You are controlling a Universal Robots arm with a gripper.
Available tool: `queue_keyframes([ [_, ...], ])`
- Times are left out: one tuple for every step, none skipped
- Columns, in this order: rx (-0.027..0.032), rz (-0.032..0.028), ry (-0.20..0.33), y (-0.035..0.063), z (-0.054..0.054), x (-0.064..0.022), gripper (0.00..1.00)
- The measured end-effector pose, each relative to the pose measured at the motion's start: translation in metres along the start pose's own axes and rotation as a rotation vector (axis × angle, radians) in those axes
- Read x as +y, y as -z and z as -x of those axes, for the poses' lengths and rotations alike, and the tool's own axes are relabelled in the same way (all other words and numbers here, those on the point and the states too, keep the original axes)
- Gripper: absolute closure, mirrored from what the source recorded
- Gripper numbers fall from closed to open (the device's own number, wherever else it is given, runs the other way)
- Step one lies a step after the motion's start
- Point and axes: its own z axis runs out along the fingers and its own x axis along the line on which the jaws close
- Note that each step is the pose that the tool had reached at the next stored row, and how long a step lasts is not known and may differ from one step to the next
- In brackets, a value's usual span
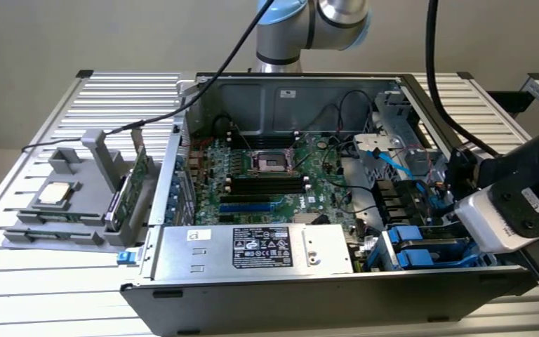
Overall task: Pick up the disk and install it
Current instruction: 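Insert the second disk wire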
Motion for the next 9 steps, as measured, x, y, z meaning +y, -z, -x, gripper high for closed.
queue_keyframes([
  [-0.0014,-0.0017,-0.001,0.0001,0.0001,0.0003,0.63],
  [-0.0016,-0.0023,-0.001,0.0002,0.0001,0.0006,0.63],
  [-0.0016,-0.0029,-0.002,0.0002,-0.0001,0.0008,0.63],
  [-0.0016,-0.0034,-0.003,0.0004,-0.0005,0.0010,0.63],
  [-0.0017,-0.0039,-0.004,0.0005,-0.0010,0.0013,0.63],
  [-0.0016,-0.0042,-0.004,0.0007,-0.0012,0.0015,0.63],
  [-0.0016,-0.0044,-0.005,0.0009,-0.0014,0.0016,0.63],
  [-0.0018,-0.0045,-0.005,0.0009,-0.0016,0.0016,0.63],
  [-0.0021,-0.0046,-0.005,0.0010,-0.0016,0.0017,0.63],
])
